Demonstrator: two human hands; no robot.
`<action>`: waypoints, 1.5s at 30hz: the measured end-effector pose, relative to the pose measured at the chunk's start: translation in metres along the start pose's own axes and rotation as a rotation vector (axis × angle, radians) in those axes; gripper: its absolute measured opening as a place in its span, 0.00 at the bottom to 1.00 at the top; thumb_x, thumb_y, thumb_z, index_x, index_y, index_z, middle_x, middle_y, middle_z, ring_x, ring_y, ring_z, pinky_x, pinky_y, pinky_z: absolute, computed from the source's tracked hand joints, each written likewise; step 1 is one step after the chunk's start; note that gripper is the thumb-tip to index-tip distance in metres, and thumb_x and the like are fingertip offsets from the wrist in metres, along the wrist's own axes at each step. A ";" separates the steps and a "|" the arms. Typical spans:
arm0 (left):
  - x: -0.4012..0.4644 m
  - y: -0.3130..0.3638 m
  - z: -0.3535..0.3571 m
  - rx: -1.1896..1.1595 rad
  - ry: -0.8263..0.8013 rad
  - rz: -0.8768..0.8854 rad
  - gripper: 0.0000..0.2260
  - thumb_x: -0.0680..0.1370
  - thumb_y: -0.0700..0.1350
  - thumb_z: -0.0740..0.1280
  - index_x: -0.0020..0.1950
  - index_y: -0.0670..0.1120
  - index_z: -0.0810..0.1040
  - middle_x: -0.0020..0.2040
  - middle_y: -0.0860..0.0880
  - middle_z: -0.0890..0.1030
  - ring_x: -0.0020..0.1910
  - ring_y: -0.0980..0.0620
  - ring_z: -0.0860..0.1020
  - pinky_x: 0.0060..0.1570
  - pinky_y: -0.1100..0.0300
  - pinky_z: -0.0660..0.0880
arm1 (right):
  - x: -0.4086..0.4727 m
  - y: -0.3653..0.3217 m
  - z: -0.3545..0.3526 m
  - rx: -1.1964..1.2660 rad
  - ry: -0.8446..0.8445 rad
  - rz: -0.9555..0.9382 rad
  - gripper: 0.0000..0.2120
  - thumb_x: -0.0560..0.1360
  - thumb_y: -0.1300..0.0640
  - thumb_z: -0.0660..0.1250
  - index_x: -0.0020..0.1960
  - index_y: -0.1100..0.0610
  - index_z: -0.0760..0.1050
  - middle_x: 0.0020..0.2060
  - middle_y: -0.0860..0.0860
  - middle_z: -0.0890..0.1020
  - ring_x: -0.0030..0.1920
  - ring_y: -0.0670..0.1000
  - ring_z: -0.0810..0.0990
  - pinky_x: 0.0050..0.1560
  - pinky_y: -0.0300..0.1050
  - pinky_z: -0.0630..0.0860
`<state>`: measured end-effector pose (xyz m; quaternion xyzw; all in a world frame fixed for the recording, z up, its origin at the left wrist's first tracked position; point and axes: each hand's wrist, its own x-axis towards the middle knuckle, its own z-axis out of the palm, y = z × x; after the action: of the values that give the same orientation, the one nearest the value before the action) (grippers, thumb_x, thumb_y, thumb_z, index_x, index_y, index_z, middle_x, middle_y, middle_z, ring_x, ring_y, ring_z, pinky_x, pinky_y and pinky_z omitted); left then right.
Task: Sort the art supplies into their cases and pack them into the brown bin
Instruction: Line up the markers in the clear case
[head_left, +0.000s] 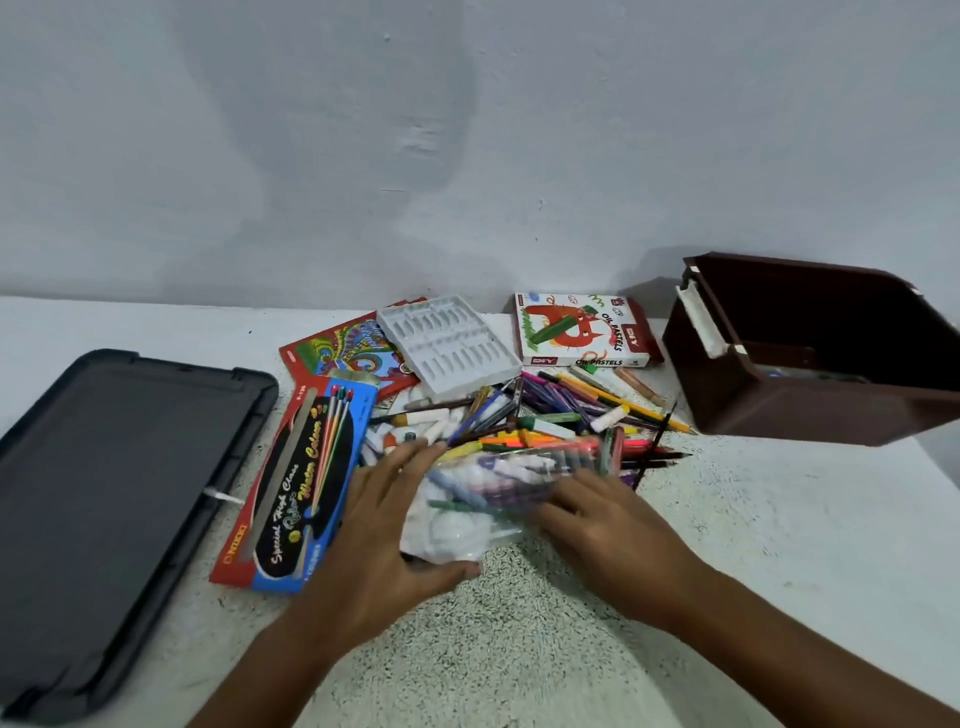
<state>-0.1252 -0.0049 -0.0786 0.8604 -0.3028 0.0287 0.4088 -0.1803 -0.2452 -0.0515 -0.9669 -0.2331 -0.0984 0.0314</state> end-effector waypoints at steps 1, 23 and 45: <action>-0.004 0.001 0.003 -0.013 0.001 -0.016 0.42 0.62 0.69 0.70 0.71 0.69 0.53 0.69 0.68 0.60 0.68 0.62 0.59 0.62 0.57 0.64 | -0.005 0.001 0.002 0.016 -0.009 -0.015 0.16 0.65 0.56 0.79 0.52 0.51 0.80 0.43 0.48 0.81 0.44 0.50 0.80 0.44 0.45 0.77; -0.046 0.023 0.030 0.152 0.085 0.071 0.35 0.65 0.58 0.73 0.67 0.42 0.72 0.63 0.51 0.74 0.63 0.55 0.69 0.66 0.66 0.63 | 0.025 0.125 -0.012 0.034 -0.170 0.499 0.17 0.78 0.61 0.64 0.65 0.51 0.74 0.62 0.55 0.72 0.60 0.59 0.73 0.50 0.48 0.71; -0.047 0.020 0.038 0.270 -0.012 0.065 0.35 0.65 0.63 0.71 0.68 0.48 0.73 0.60 0.52 0.72 0.62 0.52 0.66 0.60 0.58 0.65 | 0.002 0.105 -0.021 0.342 -0.071 0.162 0.12 0.73 0.69 0.69 0.53 0.58 0.82 0.48 0.51 0.82 0.47 0.46 0.76 0.63 0.49 0.71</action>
<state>-0.1822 -0.0181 -0.1039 0.8975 -0.3264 0.0775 0.2864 -0.1338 -0.3401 -0.0318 -0.9661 -0.1686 -0.0202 0.1946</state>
